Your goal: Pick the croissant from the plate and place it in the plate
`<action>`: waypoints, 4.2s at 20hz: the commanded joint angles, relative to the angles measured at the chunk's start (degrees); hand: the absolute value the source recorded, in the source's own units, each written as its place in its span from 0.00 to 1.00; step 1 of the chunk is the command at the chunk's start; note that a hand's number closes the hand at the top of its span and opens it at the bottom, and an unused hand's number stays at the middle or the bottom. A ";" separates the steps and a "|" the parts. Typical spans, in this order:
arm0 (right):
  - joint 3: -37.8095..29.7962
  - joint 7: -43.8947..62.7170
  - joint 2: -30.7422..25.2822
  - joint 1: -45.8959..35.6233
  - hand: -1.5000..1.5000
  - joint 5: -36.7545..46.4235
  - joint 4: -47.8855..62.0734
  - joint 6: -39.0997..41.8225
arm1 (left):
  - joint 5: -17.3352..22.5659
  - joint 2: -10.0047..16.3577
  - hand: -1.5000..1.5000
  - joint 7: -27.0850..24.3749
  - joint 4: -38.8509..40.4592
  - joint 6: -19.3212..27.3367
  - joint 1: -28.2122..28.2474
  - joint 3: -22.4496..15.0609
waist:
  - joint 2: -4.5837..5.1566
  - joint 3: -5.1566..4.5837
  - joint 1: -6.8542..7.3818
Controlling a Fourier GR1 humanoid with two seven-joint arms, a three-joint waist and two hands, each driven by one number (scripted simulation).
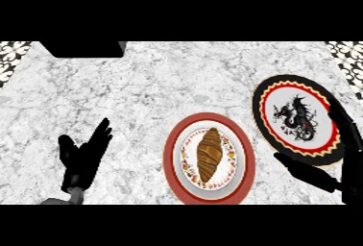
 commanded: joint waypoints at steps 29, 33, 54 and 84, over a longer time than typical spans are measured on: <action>20.15 54.77 22.16 -19.71 0.00 33.44 5.55 32.38 | -3.73 -1.67 0.50 2.98 -2.81 -4.26 2.01 3.87 | 0.15 0.13 0.72; 18.34 51.33 26.74 -22.04 0.00 36.08 13.34 31.57 | -2.92 -1.74 0.50 2.54 -2.27 -6.87 2.77 5.36 | 0.19 0.13 0.80; 9.05 44.93 32.97 -22.20 0.00 43.13 25.54 40.66 | -9.53 -7.54 0.50 2.97 0.08 -6.42 -0.43 7.29 | 0.21 0.13 0.59; -21.84 75.28 25.00 -49.46 1.00 82.53 42.14 19.92 | -11.08 -9.19 0.50 4.02 -3.09 -8.52 -0.52 6.03 | 2.68 -0.24 5.67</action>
